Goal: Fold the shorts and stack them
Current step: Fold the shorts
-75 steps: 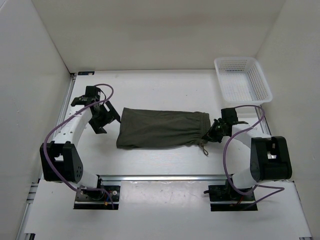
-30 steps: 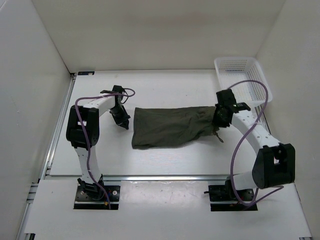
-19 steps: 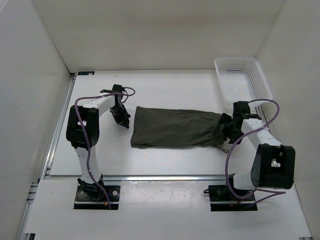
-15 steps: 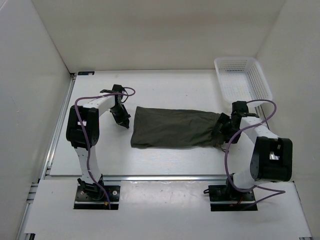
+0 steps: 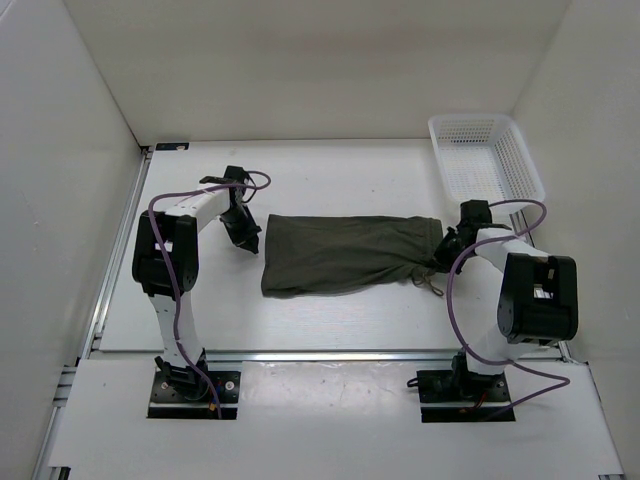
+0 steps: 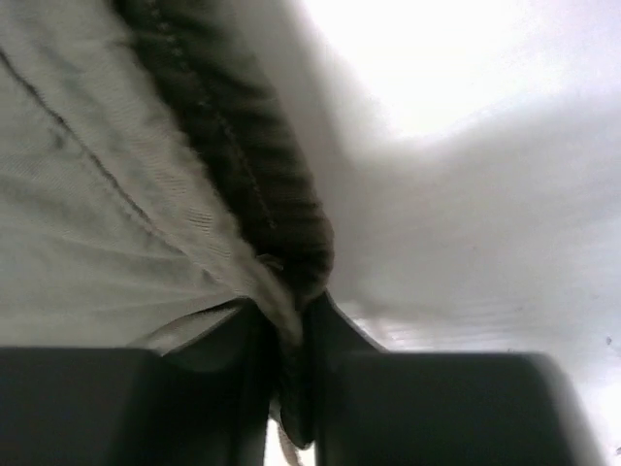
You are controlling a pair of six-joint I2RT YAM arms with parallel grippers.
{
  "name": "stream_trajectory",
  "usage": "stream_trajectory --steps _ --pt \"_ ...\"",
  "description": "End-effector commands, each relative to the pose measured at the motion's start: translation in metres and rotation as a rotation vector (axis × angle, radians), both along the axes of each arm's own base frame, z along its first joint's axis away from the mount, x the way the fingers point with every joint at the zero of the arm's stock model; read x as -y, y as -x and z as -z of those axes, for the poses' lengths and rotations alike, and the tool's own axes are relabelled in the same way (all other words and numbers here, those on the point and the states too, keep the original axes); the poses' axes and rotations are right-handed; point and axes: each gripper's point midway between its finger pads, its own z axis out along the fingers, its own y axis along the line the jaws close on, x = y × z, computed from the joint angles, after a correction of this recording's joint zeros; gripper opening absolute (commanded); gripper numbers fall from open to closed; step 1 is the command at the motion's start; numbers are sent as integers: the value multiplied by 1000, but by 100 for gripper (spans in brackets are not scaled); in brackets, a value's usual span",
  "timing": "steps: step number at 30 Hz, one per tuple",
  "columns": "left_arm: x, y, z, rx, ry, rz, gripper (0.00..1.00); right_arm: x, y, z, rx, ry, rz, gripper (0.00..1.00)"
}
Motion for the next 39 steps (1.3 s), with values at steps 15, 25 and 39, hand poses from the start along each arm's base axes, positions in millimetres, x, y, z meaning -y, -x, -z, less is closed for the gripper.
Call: stream_trajectory --steps 15,25,39 --pt "13 -15 -6 30 -1 37 10 5 -22 -75 173 249 -120 0" --pt "29 -20 8 -4 29 54 10 -62 -42 -122 273 461 -342 0" --pt "27 -11 14 -23 24 54 10 -262 -38 -172 500 470 -793 0"
